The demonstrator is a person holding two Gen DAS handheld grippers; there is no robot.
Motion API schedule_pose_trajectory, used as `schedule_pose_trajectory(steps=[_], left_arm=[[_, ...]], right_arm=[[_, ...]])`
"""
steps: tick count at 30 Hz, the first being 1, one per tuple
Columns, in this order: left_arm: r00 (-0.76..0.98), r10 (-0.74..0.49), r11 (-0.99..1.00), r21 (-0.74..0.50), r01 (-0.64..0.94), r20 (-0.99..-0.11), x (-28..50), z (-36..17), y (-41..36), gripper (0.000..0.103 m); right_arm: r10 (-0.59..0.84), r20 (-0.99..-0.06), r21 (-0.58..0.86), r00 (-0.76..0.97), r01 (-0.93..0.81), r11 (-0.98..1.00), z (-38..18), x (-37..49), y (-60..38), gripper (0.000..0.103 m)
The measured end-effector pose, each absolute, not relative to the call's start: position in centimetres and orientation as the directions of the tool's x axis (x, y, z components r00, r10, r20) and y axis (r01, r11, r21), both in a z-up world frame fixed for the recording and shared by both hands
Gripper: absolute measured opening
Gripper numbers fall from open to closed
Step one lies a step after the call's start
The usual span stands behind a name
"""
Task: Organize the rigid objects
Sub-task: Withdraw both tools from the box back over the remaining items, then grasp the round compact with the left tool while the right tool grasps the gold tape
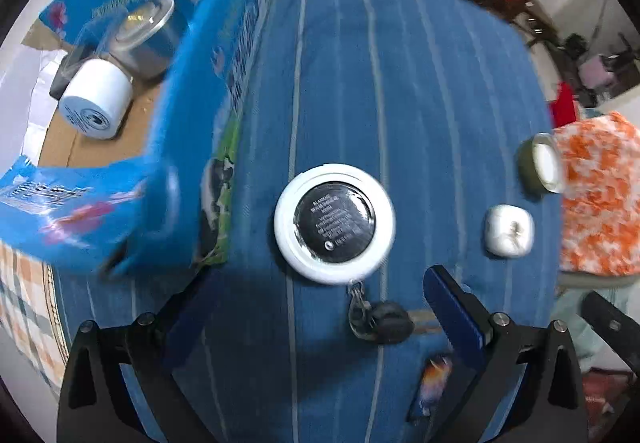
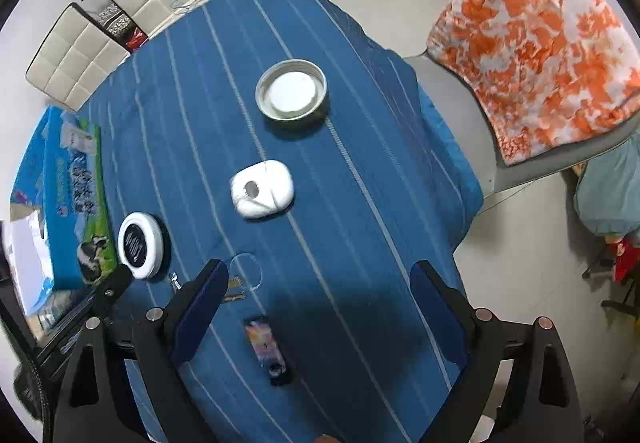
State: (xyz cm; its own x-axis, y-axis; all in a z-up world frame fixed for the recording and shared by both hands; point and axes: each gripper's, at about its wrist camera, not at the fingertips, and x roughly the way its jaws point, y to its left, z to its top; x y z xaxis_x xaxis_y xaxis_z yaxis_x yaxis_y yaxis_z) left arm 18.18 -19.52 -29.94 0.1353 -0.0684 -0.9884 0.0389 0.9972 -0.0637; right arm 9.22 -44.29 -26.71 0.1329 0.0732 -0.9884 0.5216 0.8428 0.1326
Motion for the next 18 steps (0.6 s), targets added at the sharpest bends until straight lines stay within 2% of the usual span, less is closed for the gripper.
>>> schedule_pose_trajectory(steps=[7, 8, 10, 12, 18], left_arm=[[0.101, -0.041, 0.992, -0.053, -0.111, -0.994, 20.0, -32.4, -19.3, 0.101], [0.102, -0.042, 0.991, -0.054, -0.122, -0.994, 20.2, -32.5, -19.4, 0.095], [0.118, -0.056, 0.991, -0.069, -0.113, -0.991, 20.3, -32.4, -20.0, 0.074], [0.129, -0.028, 0.996, -0.038, -0.075, -0.991, 20.3, -32.3, -21.3, 0.074], [0.139, -0.062, 0.997, -0.056, 0.043, -0.988, 21.1, -31.7, -24.7, 0.074]], right_arm=[[0.073, -0.988, 0.128, 0.133, 0.466, 0.876, -27.5, 11.8, -44.2, 0.094], [0.073, -0.989, 0.127, 0.132, 0.462, 0.878, -27.5, 12.0, -44.3, 0.094], [0.073, -0.988, 0.127, 0.132, 0.459, 0.88, -27.7, 12.7, -44.8, 0.094], [0.063, -0.989, 0.117, 0.132, 0.459, 0.881, -27.8, 13.5, -45.5, 0.094], [0.051, -0.991, 0.103, 0.125, 0.455, 0.884, -29.1, 16.1, -47.8, 0.094]])
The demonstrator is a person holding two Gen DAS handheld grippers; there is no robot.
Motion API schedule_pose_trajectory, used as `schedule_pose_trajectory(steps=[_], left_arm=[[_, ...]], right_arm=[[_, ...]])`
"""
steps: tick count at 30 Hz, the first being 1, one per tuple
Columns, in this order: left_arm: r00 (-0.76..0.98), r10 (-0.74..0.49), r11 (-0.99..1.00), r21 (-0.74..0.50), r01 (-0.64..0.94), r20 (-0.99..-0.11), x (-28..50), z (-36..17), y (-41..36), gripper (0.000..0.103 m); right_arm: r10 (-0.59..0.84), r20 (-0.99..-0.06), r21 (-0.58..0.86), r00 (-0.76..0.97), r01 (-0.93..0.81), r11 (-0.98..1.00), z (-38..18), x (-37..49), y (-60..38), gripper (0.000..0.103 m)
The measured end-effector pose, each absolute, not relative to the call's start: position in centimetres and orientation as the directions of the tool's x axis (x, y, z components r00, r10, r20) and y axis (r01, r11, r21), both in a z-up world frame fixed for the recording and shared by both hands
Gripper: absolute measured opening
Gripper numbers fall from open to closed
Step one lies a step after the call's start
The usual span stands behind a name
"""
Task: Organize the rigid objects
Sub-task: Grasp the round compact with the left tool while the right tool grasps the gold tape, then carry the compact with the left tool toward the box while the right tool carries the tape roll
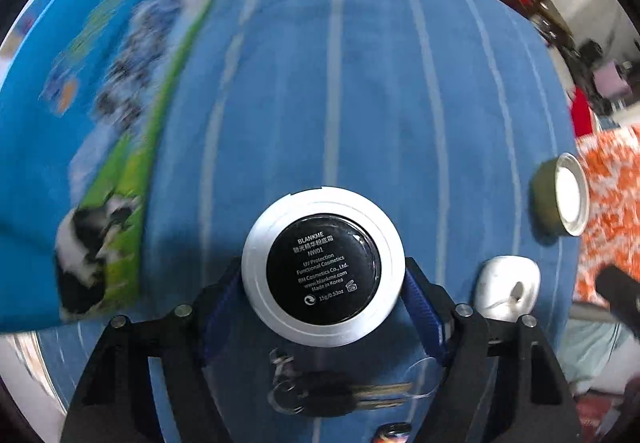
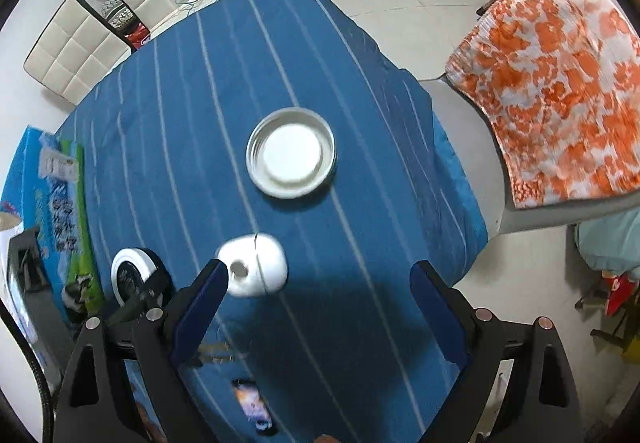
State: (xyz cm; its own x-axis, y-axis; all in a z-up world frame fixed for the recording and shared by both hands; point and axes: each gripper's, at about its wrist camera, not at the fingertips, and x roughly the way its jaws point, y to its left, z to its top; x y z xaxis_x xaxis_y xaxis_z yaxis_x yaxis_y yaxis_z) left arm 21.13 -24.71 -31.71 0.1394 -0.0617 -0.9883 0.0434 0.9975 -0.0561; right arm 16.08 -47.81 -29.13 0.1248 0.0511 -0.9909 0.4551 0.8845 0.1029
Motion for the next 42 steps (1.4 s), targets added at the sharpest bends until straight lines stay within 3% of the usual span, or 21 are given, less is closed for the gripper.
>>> schedule_pose_trajectory(steps=[14, 17, 23, 30, 32, 35, 42], left_arm=[[0.077, -0.018, 0.98, -0.003, 0.199, -0.997, 25.6, -32.6, -27.4, 0.079], [0.066, -0.012, 0.976, 0.002, 0.217, -0.998, 25.5, -33.1, -28.8, 0.079], [-0.019, -0.064, 0.976, -0.066, 0.208, -0.998, 24.0, -33.1, -29.9, 0.079], [-0.011, -0.025, 0.964, -0.027, 0.263, -1.0, 21.7, -34.2, -30.0, 0.079], [0.004, -0.023, 0.964, -0.021, 0.266, -1.0, 21.3, -33.8, -30.2, 0.073], [0.014, -0.025, 0.964, -0.021, 0.264, -1.0, 21.1, -33.6, -30.5, 0.073], [0.082, -0.031, 0.96, -0.007, 0.28, -0.996, 19.4, -31.5, -29.9, 0.073]], right_arm=[[0.071, -0.995, 0.093, 0.066, 0.433, 0.897, -34.9, 22.8, -49.3, 0.094], [0.058, -0.997, 0.071, 0.043, 0.43, 0.9, -35.7, 22.7, -49.3, 0.082], [0.041, -0.999, 0.045, 0.019, 0.404, 0.914, -35.9, 22.9, -49.1, 0.084], [0.021, -1.0, 0.019, 0.001, 0.382, 0.924, -36.0, 23.0, -48.8, 0.085], [0.006, -1.0, 0.007, 0.003, 0.38, 0.925, -36.0, 23.0, -48.7, 0.083], [-0.013, -1.0, -0.005, 0.019, 0.373, 0.928, -35.4, 22.9, -48.3, 0.066], [-0.026, -0.999, -0.011, 0.039, 0.339, 0.941, -34.4, 22.3, -47.2, 0.066]])
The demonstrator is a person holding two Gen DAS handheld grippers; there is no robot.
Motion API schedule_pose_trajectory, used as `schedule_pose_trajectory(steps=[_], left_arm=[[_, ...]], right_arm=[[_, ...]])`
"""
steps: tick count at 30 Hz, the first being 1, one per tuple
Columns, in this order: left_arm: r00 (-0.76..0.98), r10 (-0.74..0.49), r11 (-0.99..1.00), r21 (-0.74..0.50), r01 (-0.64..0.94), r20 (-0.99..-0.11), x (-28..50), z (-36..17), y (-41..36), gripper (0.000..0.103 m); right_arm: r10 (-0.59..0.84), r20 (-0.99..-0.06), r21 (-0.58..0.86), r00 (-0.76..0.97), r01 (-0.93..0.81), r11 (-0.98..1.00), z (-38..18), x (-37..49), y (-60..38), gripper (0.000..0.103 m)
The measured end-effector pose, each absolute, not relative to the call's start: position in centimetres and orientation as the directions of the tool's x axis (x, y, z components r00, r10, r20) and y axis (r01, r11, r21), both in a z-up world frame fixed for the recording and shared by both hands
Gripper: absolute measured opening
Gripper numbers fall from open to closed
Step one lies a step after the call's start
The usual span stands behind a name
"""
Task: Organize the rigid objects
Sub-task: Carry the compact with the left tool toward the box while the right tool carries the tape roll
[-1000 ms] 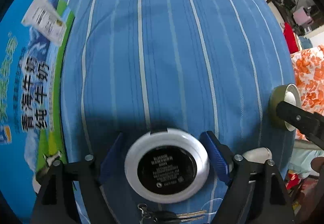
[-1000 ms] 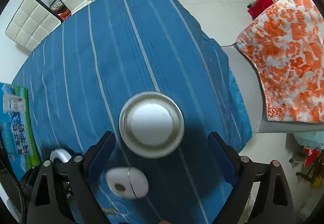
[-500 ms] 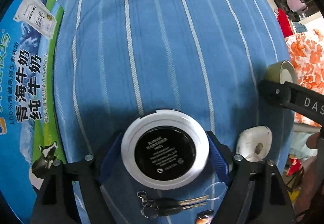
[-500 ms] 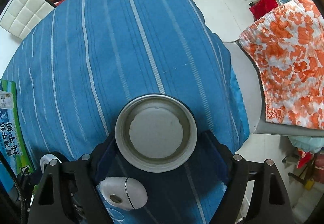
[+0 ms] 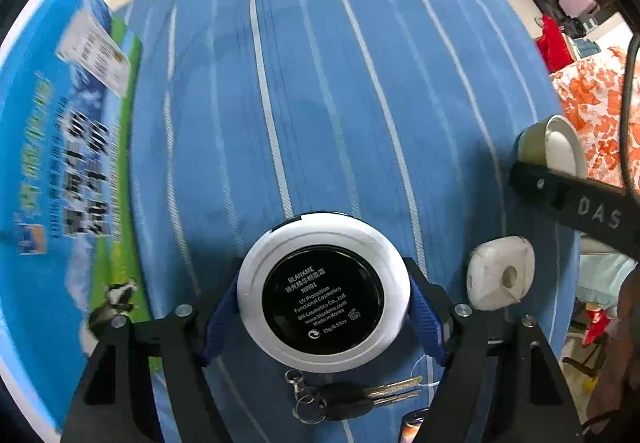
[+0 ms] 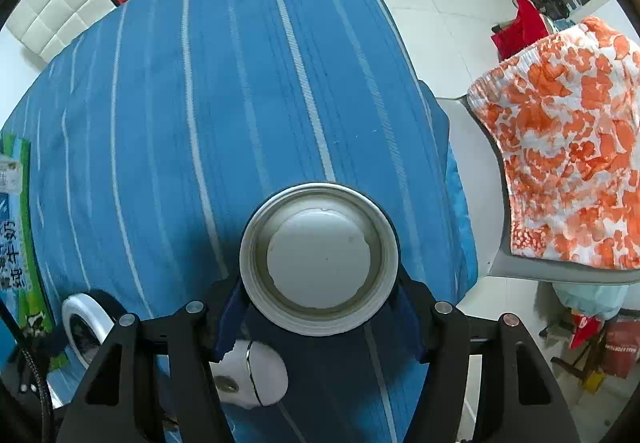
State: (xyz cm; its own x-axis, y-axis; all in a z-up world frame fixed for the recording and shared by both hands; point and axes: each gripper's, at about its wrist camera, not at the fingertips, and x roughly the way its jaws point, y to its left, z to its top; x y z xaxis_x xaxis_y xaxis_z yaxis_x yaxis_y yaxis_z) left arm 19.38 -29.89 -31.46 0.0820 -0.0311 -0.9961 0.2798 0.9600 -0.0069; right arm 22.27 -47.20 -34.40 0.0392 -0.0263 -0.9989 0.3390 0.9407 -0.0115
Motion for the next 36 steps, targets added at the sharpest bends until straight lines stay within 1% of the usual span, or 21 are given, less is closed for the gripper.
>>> schedule_pose_trajectory(steps=[3, 8, 12, 16, 19, 24, 31, 36], left_arm=[[0.109, -0.05, 0.958, -0.017, 0.287, -0.993, 18.8, -29.9, -29.8, 0.073], [0.149, -0.111, 0.956, -0.064, 0.286, -0.983, 18.4, -26.8, -27.9, 0.073], [0.192, -0.18, 0.952, -0.122, 0.282, -0.965, 17.9, -23.1, -25.3, 0.073], [0.266, -0.205, 0.949, -0.125, 0.29, -0.942, 17.4, -19.0, -21.8, 0.073], [0.326, -0.195, 0.956, -0.105, 0.274, -0.925, 17.5, -16.1, -17.7, 0.073], [0.41, -0.144, 0.97, -0.047, 0.239, -0.901, 17.7, -13.0, -11.4, 0.073], [0.474, -0.104, 0.986, -0.026, 0.167, -0.874, 17.7, -9.6, -4.4, 0.073], [0.507, -0.086, 0.991, -0.02, 0.135, -0.858, 18.3, -7.9, -0.5, 0.073]], right_arm=[[-0.026, -0.998, -0.004, 0.061, 0.333, 0.943, -33.3, 21.7, -46.4, 0.066], [-0.016, -0.992, 0.025, 0.125, 0.325, 0.945, -29.9, 20.2, -44.9, 0.066], [0.006, -0.982, 0.068, 0.188, 0.324, 0.944, -25.8, 18.5, -43.8, 0.066], [0.017, -0.967, 0.097, 0.255, 0.302, 0.948, -21.0, 17.1, -41.1, 0.066], [0.023, -0.956, 0.107, 0.293, 0.272, 0.956, -18.0, 16.4, -38.1, 0.066], [0.047, -0.934, 0.128, 0.355, 0.211, 0.969, -13.7, 15.8, -31.0, 0.066], [0.093, -0.909, 0.156, 0.407, 0.125, 0.98, -10.2, 16.1, -21.4, 0.066], [0.104, -0.889, 0.16, 0.445, 0.089, 0.983, -8.3, 17.0, -16.5, 0.066]])
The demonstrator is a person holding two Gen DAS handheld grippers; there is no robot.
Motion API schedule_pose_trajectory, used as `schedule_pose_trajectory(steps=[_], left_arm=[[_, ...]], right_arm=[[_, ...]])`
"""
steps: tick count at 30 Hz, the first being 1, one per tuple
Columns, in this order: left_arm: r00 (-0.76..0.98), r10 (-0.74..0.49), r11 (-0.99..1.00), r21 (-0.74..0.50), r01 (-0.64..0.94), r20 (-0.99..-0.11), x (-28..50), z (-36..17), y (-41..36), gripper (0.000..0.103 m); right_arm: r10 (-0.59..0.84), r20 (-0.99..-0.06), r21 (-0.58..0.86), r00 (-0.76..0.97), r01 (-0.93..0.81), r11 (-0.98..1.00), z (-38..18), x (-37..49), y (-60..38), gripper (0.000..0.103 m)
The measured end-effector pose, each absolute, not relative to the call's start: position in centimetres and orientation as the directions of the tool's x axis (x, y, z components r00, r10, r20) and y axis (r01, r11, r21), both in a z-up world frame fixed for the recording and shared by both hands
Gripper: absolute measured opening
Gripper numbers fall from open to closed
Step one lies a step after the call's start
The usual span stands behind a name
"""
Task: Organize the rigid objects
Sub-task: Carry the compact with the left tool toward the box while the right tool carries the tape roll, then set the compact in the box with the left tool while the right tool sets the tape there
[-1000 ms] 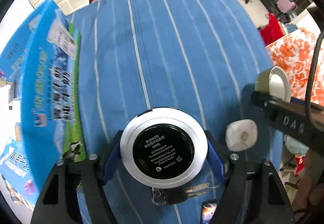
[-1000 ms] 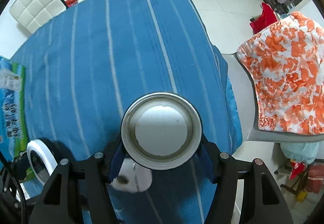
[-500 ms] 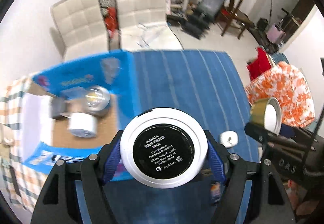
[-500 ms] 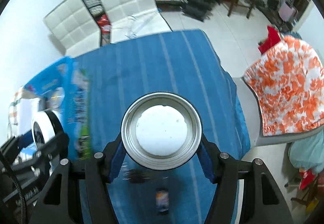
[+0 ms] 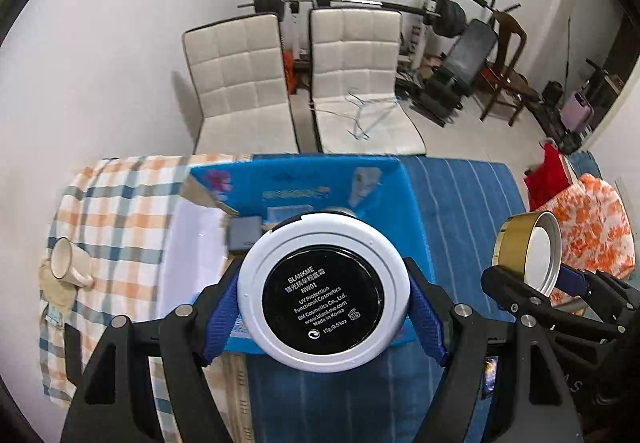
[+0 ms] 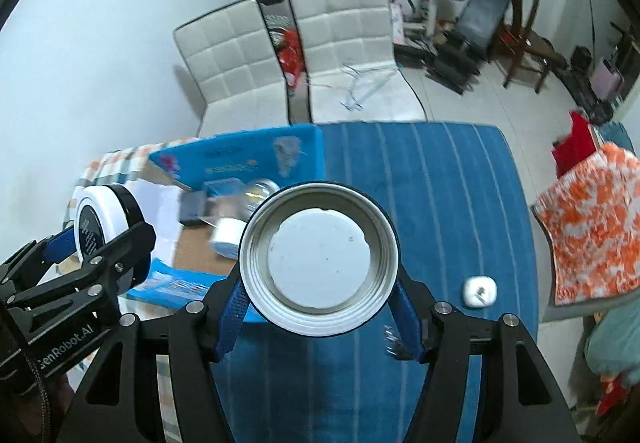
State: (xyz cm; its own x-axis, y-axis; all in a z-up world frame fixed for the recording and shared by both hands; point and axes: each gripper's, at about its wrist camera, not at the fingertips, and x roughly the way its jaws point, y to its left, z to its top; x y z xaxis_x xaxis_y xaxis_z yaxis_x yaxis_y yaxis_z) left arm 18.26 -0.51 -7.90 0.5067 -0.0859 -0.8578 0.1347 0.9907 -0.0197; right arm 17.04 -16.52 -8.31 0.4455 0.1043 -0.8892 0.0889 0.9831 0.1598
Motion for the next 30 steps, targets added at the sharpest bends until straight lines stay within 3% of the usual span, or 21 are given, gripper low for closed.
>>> schedule_pose_trajectory(steps=[12, 30], left_arm=[[0.522, -0.082, 0.993, -0.026, 0.113, -0.849, 20.9, -8.4, 4.4, 0.073], [0.278, -0.071, 0.995, -0.049, 0.083, -0.958, 27.6, -21.3, 7.8, 0.073]], right_arm=[[0.094, -0.888, 0.14, 0.45, 0.07, 0.988, -8.1, 21.0, -10.4, 0.066], [0.051, -0.981, 0.075, 0.188, 0.122, 0.99, -24.6, 26.4, -9.4, 0.066]])
